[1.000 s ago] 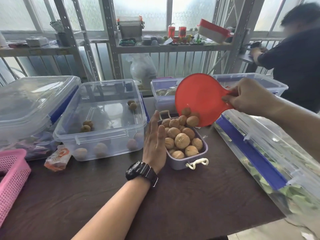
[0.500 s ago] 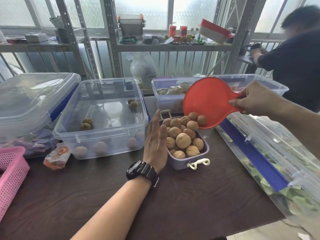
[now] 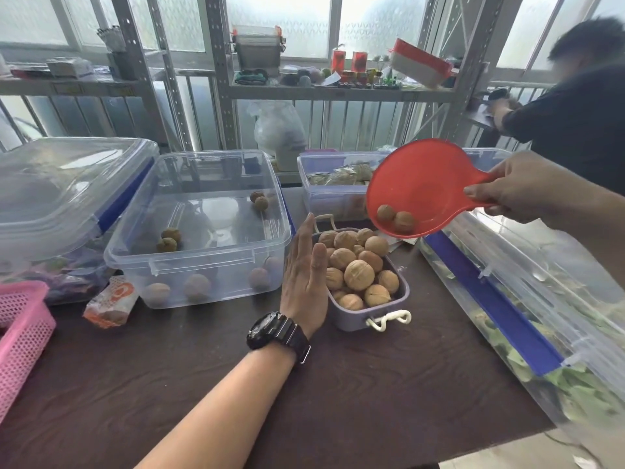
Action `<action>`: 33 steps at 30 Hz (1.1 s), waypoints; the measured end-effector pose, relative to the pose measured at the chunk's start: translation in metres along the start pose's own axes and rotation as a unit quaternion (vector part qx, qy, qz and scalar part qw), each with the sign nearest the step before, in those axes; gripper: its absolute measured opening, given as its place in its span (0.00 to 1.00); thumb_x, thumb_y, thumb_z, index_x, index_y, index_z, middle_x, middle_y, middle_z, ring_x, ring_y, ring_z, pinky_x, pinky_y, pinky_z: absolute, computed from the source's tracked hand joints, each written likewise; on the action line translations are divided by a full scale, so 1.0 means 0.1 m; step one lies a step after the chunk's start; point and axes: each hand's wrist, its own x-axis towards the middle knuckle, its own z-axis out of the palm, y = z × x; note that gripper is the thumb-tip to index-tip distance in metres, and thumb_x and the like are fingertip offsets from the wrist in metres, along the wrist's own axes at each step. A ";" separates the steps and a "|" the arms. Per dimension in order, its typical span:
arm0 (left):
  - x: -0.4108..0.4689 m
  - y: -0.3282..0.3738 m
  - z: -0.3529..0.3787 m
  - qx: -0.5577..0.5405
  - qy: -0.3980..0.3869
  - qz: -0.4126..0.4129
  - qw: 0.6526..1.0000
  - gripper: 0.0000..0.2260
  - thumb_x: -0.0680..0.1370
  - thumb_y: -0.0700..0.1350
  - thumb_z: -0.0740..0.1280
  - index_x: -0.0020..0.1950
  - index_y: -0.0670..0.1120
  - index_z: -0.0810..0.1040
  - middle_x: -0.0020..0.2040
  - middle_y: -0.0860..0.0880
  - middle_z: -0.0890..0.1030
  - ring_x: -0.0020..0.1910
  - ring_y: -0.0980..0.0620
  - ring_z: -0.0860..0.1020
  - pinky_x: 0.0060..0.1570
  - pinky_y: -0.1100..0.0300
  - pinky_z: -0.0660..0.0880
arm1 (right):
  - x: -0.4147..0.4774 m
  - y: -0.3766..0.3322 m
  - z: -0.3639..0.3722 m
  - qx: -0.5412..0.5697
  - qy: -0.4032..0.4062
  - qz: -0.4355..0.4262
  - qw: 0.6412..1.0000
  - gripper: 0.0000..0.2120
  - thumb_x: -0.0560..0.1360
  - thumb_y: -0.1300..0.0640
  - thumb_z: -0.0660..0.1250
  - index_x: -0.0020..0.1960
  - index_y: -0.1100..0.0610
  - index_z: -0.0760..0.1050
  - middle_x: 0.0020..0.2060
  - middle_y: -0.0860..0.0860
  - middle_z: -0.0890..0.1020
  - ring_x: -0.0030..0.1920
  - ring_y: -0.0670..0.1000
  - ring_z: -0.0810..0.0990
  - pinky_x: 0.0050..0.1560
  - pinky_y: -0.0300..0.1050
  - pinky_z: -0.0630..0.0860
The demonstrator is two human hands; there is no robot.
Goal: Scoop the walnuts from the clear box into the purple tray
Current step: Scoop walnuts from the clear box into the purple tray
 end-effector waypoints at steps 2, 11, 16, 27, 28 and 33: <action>0.00 0.00 0.00 -0.002 0.001 0.001 1.000 0.38 0.75 0.73 0.39 0.80 0.55 0.55 0.75 0.64 0.59 0.75 0.66 0.57 0.77 0.53 0.55 | -0.05 -0.02 -0.01 -0.001 0.009 -0.008 1.000 0.10 0.74 0.57 0.71 0.41 0.65 0.81 0.18 0.51 0.76 0.15 0.43 0.69 0.16 0.33 0.63; -0.01 0.02 0.01 0.003 0.004 0.002 1.000 0.37 0.75 0.72 0.38 0.79 0.56 0.55 0.74 0.64 0.59 0.75 0.64 0.57 0.76 0.53 0.55 | -0.39 -0.25 0.19 -0.124 0.047 -0.149 0.980 0.09 0.75 0.55 0.70 0.39 0.58 0.83 0.27 0.55 0.83 0.24 0.47 0.77 0.31 0.44 0.76; -0.03 0.02 0.00 0.012 0.009 0.005 1.000 0.38 0.75 0.73 0.38 0.80 0.55 0.54 0.74 0.64 0.59 0.75 0.64 0.56 0.76 0.56 0.53 | -0.48 -0.34 0.24 -0.175 0.077 -0.193 0.962 0.09 0.75 0.56 0.69 0.40 0.57 0.85 0.26 0.49 0.80 0.28 0.52 0.79 0.35 0.44 0.75; -0.05 0.07 -0.01 0.033 -0.001 0.007 0.999 0.39 0.73 0.74 0.36 0.80 0.57 0.52 0.74 0.64 0.57 0.73 0.72 0.51 0.74 0.61 0.49 | -0.53 -0.39 0.23 -0.223 0.104 -0.233 0.941 0.09 0.76 0.56 0.67 0.43 0.59 0.84 0.30 0.52 0.82 0.29 0.50 0.78 0.33 0.42 0.73; -0.05 0.07 -0.01 0.034 -0.003 0.008 0.999 0.39 0.73 0.74 0.36 0.80 0.57 0.52 0.75 0.64 0.57 0.71 0.76 0.49 0.73 0.64 0.48 | -0.54 -0.40 0.24 -0.228 0.105 -0.239 0.938 0.10 0.76 0.56 0.67 0.43 0.59 0.84 0.31 0.53 0.83 0.30 0.51 0.79 0.36 0.45 0.75; -0.07 0.09 -0.02 0.041 -0.010 0.017 0.999 0.38 0.73 0.74 0.36 0.79 0.57 0.51 0.75 0.65 0.55 0.68 0.81 0.45 0.67 0.76 0.42 | -0.53 -0.44 0.27 -0.249 0.118 -0.246 0.929 0.11 0.76 0.55 0.66 0.41 0.60 0.83 0.33 0.54 0.83 0.33 0.53 0.80 0.42 0.52 0.79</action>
